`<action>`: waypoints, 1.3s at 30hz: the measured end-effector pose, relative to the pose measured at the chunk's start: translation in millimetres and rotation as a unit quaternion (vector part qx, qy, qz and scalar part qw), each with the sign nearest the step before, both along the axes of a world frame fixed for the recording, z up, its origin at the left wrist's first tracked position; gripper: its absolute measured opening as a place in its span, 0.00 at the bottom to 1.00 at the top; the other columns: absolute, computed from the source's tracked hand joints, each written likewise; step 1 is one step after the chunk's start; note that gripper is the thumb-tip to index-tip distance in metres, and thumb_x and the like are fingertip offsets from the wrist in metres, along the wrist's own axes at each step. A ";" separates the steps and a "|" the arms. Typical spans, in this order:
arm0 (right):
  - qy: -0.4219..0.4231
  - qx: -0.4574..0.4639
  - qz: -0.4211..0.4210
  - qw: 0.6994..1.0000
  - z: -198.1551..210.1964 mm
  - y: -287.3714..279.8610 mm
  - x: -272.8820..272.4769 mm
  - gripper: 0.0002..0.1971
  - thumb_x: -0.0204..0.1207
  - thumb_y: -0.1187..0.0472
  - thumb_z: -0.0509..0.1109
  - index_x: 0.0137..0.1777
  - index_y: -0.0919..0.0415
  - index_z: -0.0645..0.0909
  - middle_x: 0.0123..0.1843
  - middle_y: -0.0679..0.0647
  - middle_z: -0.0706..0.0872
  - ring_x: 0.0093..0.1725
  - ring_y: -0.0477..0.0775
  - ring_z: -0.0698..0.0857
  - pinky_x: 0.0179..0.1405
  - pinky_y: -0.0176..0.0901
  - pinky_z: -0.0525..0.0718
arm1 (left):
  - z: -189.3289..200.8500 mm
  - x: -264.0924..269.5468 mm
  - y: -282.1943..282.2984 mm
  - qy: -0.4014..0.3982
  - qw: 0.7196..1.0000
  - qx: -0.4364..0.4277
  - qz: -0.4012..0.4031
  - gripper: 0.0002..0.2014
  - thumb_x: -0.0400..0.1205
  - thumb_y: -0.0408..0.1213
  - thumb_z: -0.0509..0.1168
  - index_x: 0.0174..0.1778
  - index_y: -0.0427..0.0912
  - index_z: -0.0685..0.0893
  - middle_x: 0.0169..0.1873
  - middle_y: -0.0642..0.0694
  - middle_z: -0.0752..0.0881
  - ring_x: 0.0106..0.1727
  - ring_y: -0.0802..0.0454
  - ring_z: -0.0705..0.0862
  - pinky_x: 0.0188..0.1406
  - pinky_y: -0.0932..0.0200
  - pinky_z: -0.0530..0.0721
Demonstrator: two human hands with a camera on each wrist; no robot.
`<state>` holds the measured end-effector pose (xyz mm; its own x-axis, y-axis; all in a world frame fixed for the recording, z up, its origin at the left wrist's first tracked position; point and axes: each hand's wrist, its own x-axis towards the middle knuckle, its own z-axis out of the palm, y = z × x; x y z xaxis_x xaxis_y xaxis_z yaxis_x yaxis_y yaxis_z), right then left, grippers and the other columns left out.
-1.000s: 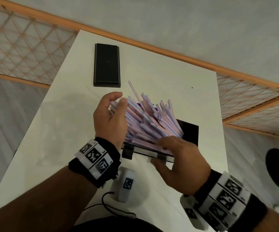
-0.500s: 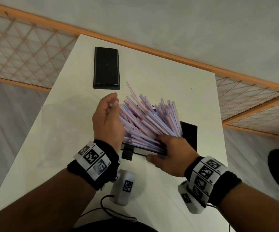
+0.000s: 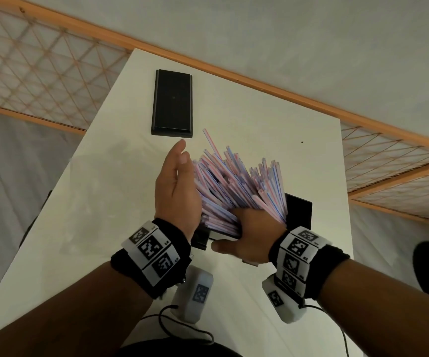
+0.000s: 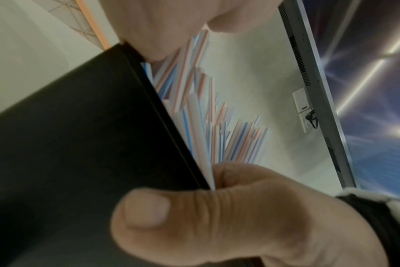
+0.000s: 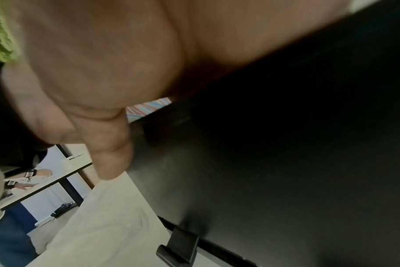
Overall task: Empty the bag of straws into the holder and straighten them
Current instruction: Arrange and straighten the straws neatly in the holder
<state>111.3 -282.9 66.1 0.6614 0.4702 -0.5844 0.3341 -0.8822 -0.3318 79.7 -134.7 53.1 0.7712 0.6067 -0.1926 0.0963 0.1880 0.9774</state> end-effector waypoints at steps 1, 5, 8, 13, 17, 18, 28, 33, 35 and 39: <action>0.011 -0.002 0.005 1.000 -0.1 2.8 1.8 0.24 0.69 0.34 0.76 0.57 0.48 0.79 0.38 0.43 0.84 0.39 0.46 0.84 0.45 0.42 0.82 | 0.7 0.3 0.0 0.001 1.000 -0.005 -0.003 0.20 0.94 0.46 0.50 0.80 0.50 0.74 0.75 0.46 0.79 0.78 0.49 0.78 0.79 0.49 0.77; 0.093 0.029 0.008 0.995 5.7 9.5 12.8 0.33 0.67 0.38 0.80 0.71 0.44 0.76 0.64 0.43 0.86 0.63 0.50 0.85 0.64 0.46 0.82 | 1.6 0.2 0.8 -0.004 1.000 0.008 -0.009 0.26 0.88 0.54 0.50 0.81 0.50 0.74 0.75 0.47 0.80 0.76 0.51 0.79 0.78 0.45 0.77; 0.133 -0.010 0.014 0.991 10.3 13.1 20.9 0.46 0.67 0.39 0.81 0.83 0.44 0.64 0.78 0.44 0.75 0.76 0.51 0.75 0.71 0.43 0.74 | 1.0 1.4 0.7 -0.010 1.000 -0.002 -0.006 0.29 0.85 0.55 0.51 0.80 0.48 0.75 0.76 0.46 0.80 0.78 0.54 0.77 0.80 0.44 0.75; 0.138 -0.029 -0.002 0.990 9.8 23.7 25.4 0.42 0.63 0.33 0.80 0.74 0.51 0.74 0.70 0.46 0.81 0.65 0.52 0.81 0.68 0.51 0.80 | 1.7 1.2 1.2 -0.022 1.000 0.002 0.006 0.28 0.85 0.51 0.54 0.78 0.42 0.78 0.74 0.43 0.82 0.76 0.49 0.80 0.78 0.44 0.77; 0.088 0.042 -0.014 0.995 4.4 20.3 21.1 0.25 0.61 0.33 0.81 0.48 0.49 0.82 0.40 0.45 0.86 0.39 0.47 0.85 0.37 0.45 0.84 | -1.5 -0.3 1.6 -0.024 0.999 0.029 -0.013 0.27 0.85 0.52 0.53 0.79 0.46 0.77 0.74 0.51 0.81 0.76 0.57 0.79 0.79 0.48 0.77; 0.072 0.051 -0.023 0.996 2.1 18.2 20.7 0.27 0.59 0.31 0.81 0.49 0.49 0.83 0.40 0.46 0.87 0.40 0.47 0.86 0.39 0.46 0.86 | -3.1 -0.7 2.1 -0.020 0.999 0.042 -0.016 0.28 0.85 0.53 0.53 0.79 0.47 0.77 0.74 0.53 0.81 0.76 0.58 0.78 0.79 0.48 0.77; -0.132 0.138 -0.005 0.982 3.4 -11.0 -13.1 0.32 0.67 0.40 0.80 0.67 0.52 0.74 0.59 0.50 0.82 0.57 0.54 0.82 0.54 0.41 0.79 | -5.3 -6.7 1.1 0.017 0.991 0.126 -0.029 0.25 0.90 0.46 0.60 0.83 0.45 0.69 0.77 0.49 0.77 0.74 0.56 0.78 0.76 0.55 0.77; -0.148 0.114 0.011 0.982 1.2 -33.7 -34.6 0.25 0.72 0.41 0.72 0.64 0.54 0.80 0.55 0.50 0.85 0.56 0.55 0.84 0.54 0.47 0.84 | -4.9 -4.7 -0.8 -0.011 1.000 -0.004 0.014 0.35 0.82 0.64 0.54 0.77 0.42 0.76 0.72 0.43 0.83 0.72 0.47 0.83 0.75 0.38 0.80; -0.094 0.052 0.012 0.994 -4.8 -33.7 -33.1 0.31 0.72 0.34 0.67 0.69 0.52 0.76 0.60 0.49 0.83 0.60 0.54 0.82 0.59 0.47 0.82 | -4.1 -4.4 -2.0 -0.009 1.000 -0.016 0.006 0.38 0.80 0.66 0.53 0.77 0.40 0.77 0.69 0.41 0.85 0.71 0.46 0.84 0.75 0.37 0.79; -0.078 0.032 0.025 0.996 -13.2 -25.4 -31.9 0.36 0.72 0.33 0.67 0.76 0.51 0.68 0.68 0.49 0.79 0.67 0.55 0.79 0.65 0.52 0.82 | -1.3 -3.8 -2.8 -0.009 1.000 -0.002 -0.004 0.31 0.85 0.59 0.50 0.75 0.41 0.77 0.60 0.50 0.86 0.66 0.51 0.85 0.73 0.40 0.82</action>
<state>79.4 -308.3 52.9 0.7167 0.5377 -0.4442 0.4290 -0.8420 -0.3271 75.9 -137.5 51.8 0.7794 0.5996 -0.1818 0.0808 0.1915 0.9781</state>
